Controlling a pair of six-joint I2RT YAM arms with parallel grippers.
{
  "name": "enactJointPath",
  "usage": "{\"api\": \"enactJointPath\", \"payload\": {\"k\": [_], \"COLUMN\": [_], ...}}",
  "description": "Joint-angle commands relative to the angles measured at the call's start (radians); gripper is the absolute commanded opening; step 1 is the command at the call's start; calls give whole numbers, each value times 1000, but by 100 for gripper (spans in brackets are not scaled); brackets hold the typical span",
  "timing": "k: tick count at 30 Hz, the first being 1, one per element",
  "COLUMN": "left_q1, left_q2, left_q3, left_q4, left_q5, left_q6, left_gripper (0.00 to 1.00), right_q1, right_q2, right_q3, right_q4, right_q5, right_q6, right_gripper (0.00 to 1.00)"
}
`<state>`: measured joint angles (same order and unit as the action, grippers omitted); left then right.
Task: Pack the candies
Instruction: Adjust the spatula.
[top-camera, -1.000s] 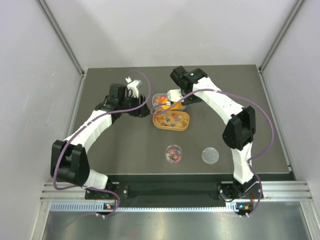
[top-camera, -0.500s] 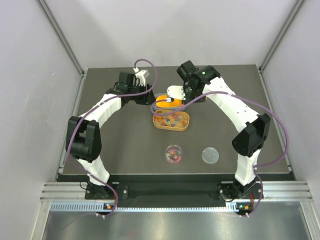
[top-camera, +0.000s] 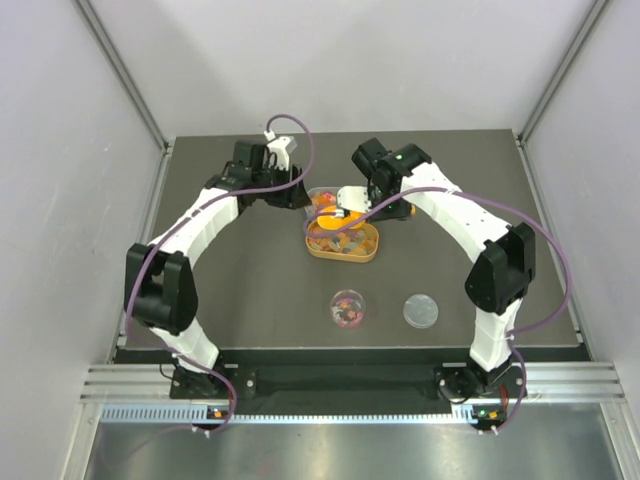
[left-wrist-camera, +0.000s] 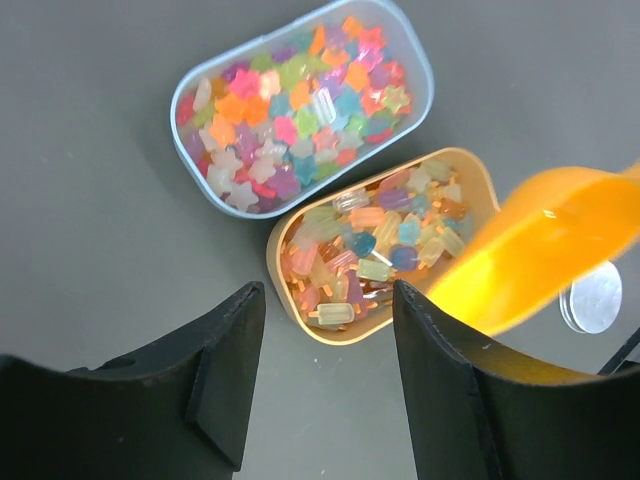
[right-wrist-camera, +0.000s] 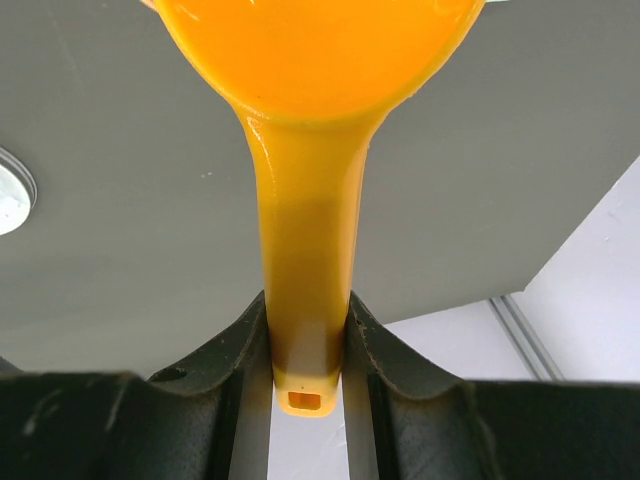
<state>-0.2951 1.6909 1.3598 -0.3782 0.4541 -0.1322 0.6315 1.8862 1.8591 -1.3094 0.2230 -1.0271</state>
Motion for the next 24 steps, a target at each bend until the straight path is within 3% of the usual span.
{"api": "enactJointPath", "payload": {"k": [1,12,18,24], "left_q1": [2,-4,-4,-12], "left_q2": [-94,-71,-7,47], "left_q3": [-4,-42,-36,-4], "left_q4": [-2,21,47,55], "left_q5": [12,31,28,34], "left_q6": [29,9,-4,-3], "left_gripper": [59,60,60,60], "right_q1": [-4,-1,4,2], "right_q2": [-1,96,33,-94], "right_q3": [41,176,163,94], "right_q4": [55,71,94,93], "right_q5": [3,-54,-161,-367], "right_q6": [33,52,38,-45], "right_gripper": [0,0,0,0]}}
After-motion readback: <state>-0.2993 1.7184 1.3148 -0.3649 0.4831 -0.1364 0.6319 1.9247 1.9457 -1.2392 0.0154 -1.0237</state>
